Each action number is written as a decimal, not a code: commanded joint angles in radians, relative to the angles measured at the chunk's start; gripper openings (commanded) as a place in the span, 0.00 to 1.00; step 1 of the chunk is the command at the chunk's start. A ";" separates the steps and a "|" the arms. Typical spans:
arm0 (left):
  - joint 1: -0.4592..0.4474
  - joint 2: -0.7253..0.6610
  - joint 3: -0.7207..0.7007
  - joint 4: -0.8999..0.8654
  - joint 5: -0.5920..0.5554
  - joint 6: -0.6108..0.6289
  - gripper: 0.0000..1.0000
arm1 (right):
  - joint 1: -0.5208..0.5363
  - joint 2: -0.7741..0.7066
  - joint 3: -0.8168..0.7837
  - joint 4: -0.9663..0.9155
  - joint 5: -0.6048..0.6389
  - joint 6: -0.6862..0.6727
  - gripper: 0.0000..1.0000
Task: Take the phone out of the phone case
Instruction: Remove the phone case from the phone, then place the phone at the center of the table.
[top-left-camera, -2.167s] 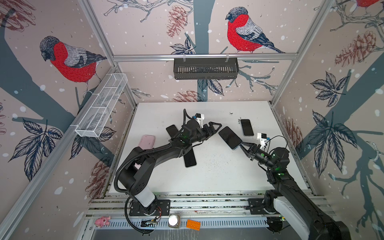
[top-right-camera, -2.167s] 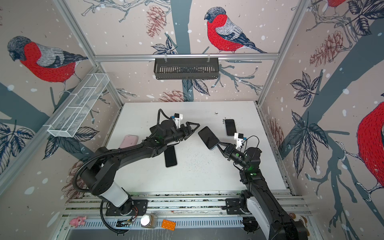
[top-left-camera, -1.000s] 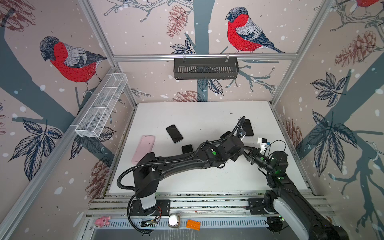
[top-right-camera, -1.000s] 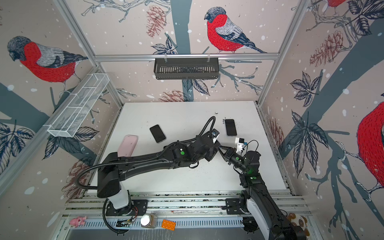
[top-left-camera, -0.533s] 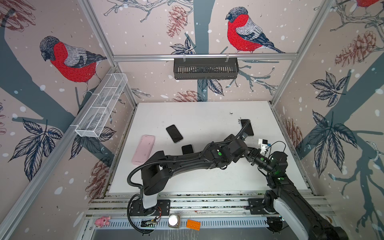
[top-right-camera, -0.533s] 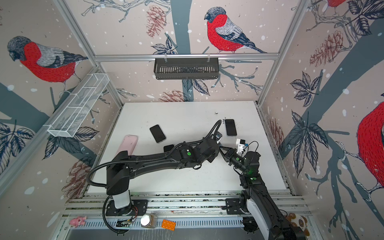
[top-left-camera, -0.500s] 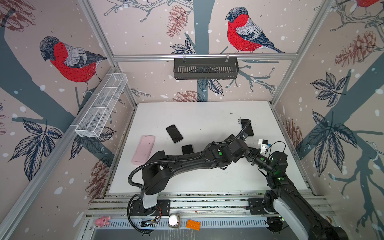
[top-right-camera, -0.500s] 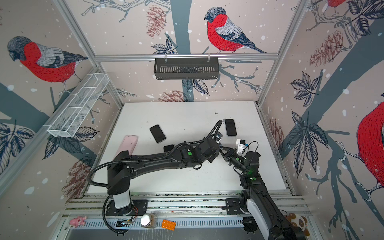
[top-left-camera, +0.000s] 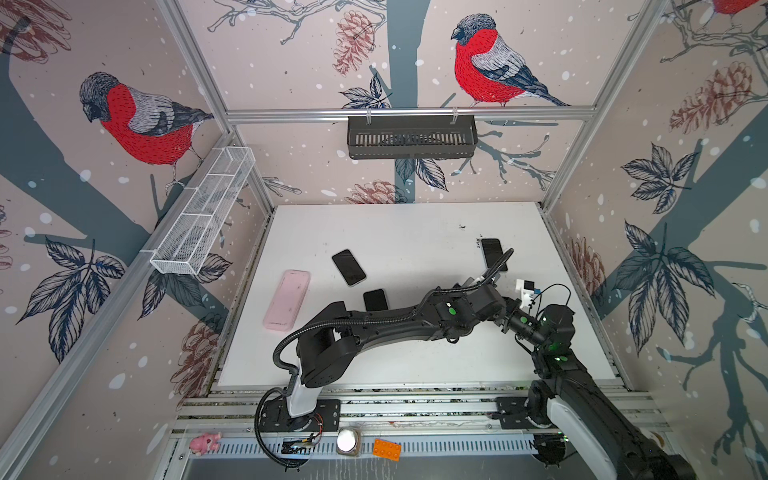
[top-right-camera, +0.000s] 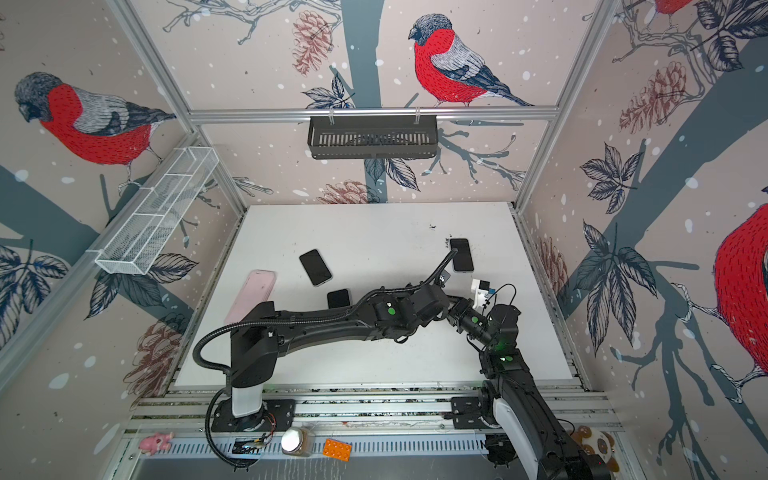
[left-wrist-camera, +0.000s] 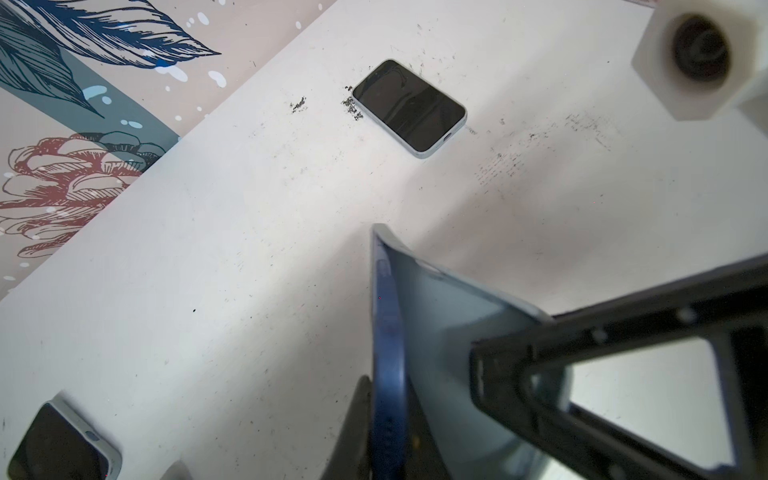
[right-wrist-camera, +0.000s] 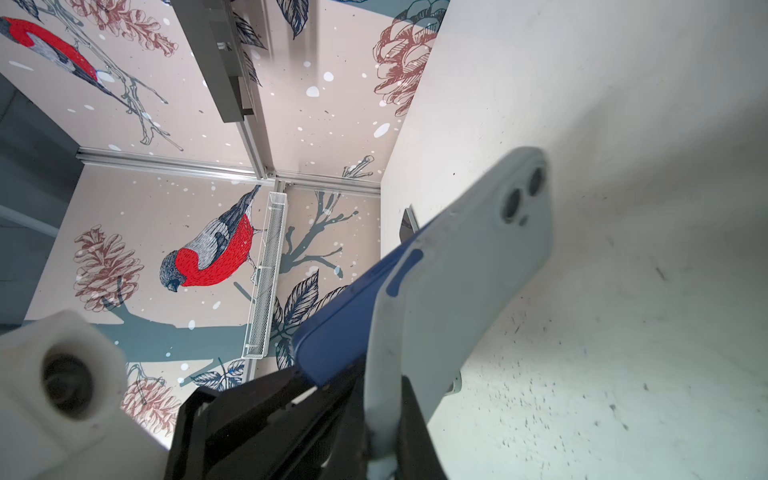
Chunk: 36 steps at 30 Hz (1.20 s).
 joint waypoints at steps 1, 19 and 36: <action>-0.001 -0.035 -0.007 0.020 -0.016 0.023 0.06 | 0.000 -0.007 0.000 0.065 -0.016 -0.015 0.01; -0.007 -0.389 -0.368 0.349 -0.175 0.544 0.00 | -0.003 -0.006 -0.081 -0.078 0.112 -0.037 0.01; 0.060 -0.296 -0.679 0.717 -0.210 0.933 0.00 | 0.100 0.001 -0.101 -0.010 0.411 0.215 0.01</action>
